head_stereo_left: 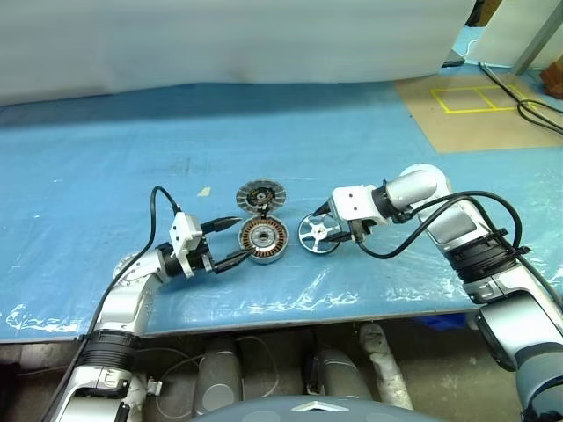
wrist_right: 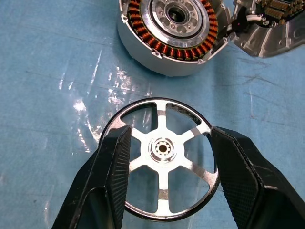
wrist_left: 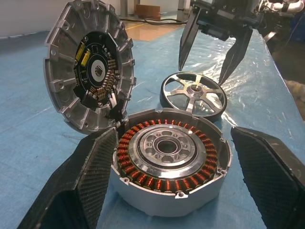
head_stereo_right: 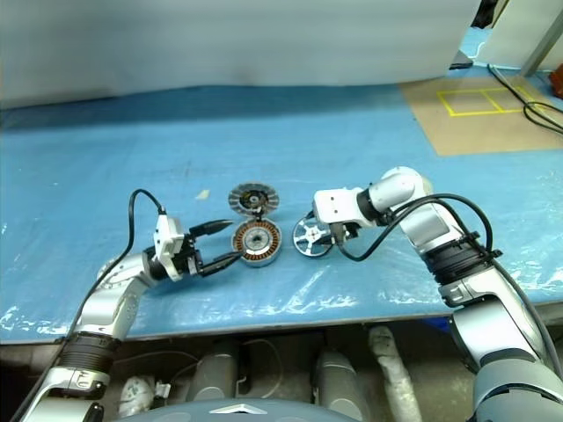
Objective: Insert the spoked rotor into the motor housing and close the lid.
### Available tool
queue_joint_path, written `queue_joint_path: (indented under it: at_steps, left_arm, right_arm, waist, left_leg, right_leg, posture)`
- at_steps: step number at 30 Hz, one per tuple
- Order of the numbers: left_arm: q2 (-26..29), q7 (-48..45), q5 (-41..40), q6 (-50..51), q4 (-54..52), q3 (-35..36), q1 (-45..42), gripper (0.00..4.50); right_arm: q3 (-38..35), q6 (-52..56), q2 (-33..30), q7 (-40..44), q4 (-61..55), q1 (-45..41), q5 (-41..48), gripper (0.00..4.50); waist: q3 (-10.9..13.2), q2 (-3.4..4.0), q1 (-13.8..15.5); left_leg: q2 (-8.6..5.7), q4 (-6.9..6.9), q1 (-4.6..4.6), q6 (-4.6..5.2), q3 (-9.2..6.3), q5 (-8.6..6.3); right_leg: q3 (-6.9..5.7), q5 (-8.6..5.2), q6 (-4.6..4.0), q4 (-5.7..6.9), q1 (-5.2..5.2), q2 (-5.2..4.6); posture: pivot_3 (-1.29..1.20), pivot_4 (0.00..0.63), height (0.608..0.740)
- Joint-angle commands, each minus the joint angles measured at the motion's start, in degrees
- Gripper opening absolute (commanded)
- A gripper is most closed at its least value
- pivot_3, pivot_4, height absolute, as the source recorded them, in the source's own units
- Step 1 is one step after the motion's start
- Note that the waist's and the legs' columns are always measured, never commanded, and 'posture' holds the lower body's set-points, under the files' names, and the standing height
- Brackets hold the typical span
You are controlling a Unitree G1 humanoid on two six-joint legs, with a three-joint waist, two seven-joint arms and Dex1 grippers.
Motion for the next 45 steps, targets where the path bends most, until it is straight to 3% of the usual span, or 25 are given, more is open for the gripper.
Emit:
queue_joint_path:
  at_steps: [1,19,24,25,45]
  left_arm:
    - [0.24,0.15,-0.49,-0.32,-1.35,0.39,-0.56,4.08]
    - [-0.05,0.25,-0.35,-1.05,-0.75,0.45,-0.49,4.08]
    - [-0.14,-0.04,-0.38,-1.26,-0.49,0.4,-0.64,4.08]
    - [-0.16,-0.1,-0.43,-1.28,-0.48,0.4,-0.64,4.08]
    - [1.73,-6.44,-0.68,-1.89,-2.43,-1.43,-0.1,4.08]
  right_arm:
    - [0.03,-1.52,0.46,-0.6,0.5,-0.91,-0.71,2.78]
    - [2.52,-7.84,-0.7,-0.07,3.04,1.36,-6.11,2.78]
    - [1.94,-8.67,-0.86,0.06,3.25,1.31,-5.83,1.68]
    - [1.74,-8.6,-0.84,-0.11,3.31,1.28,-5.8,1.63]
    - [1.03,-7.51,-0.87,-0.68,2.67,2.15,-5.08,1.63]
  waist:
    - [0.0,0.0,0.03]
    - [0.0,0.0,0.03]
    - [-0.01,-0.01,0.02]
    - [0.0,-0.01,0.01]
    - [-0.01,-0.01,0.03]
  left_leg:
    - [0.0,0.0,-0.01,0.0,0.0,0.0]
    - [-0.01,0.0,-0.02,0.0,0.0,0.0]
    - [0.0,0.0,0.05,0.0,0.0,0.0]
    - [0.0,0.0,0.08,0.0,0.0,0.0]
    - [0.0,0.0,0.08,0.0,0.0,0.0]
  right_leg:
    - [0.0,0.0,0.0,0.0,-0.01,0.0]
    - [0.0,0.0,0.0,-0.01,0.0,0.0]
    - [0.0,0.0,0.0,-0.01,0.06,0.0]
    - [0.0,0.0,0.0,-0.01,0.08,0.0]
    - [0.01,0.0,0.0,-0.01,0.07,0.0]
  posture:
    - [0.0,0.15,0.74]
    - [0.0,0.15,0.74]
    - [0.0,0.15,0.74]
    - [0.0,0.15,0.74]
    - [0.0,0.15,0.74]
